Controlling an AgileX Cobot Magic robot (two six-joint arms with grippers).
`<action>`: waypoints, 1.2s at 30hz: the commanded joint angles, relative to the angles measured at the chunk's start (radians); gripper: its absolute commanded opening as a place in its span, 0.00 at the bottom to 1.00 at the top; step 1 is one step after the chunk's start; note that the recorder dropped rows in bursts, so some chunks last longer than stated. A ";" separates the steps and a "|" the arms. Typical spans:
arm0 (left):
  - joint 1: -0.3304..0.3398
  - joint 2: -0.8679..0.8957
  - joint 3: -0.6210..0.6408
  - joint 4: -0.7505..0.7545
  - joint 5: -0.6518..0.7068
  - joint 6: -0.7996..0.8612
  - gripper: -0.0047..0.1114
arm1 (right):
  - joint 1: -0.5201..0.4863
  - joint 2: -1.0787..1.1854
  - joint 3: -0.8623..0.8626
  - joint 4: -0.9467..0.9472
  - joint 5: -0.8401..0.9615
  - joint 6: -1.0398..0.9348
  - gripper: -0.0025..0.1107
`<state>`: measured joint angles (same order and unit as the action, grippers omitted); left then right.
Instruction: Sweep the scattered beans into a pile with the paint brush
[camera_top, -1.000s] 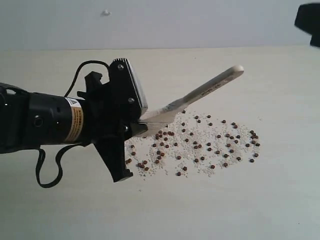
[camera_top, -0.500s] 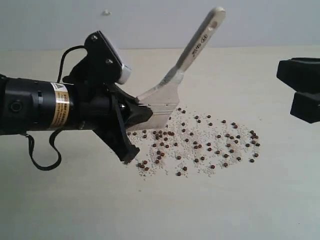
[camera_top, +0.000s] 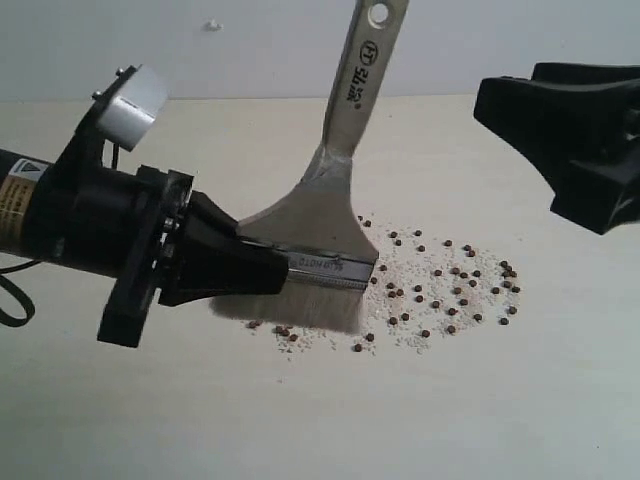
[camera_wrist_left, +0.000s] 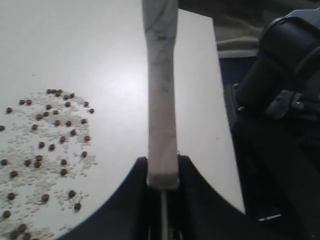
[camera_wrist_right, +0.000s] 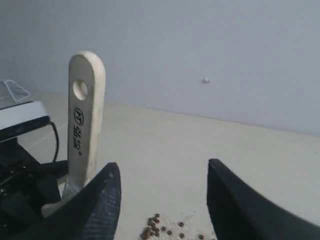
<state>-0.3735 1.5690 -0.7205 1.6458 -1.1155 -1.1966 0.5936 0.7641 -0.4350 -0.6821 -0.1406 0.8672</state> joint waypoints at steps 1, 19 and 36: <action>0.039 0.053 -0.004 0.000 -0.106 0.028 0.04 | -0.001 0.022 0.027 -0.056 -0.101 -0.002 0.46; 0.040 0.087 -0.004 0.044 -0.106 0.056 0.04 | -0.003 0.036 -0.051 -0.109 0.578 -0.026 0.16; 0.040 0.087 -0.004 0.078 -0.106 0.039 0.04 | -0.003 0.294 -0.186 0.638 0.631 -0.810 0.02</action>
<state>-0.3362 1.6555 -0.7210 1.7328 -1.2039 -1.1541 0.5936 1.0555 -0.6438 -0.2303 0.6877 0.1882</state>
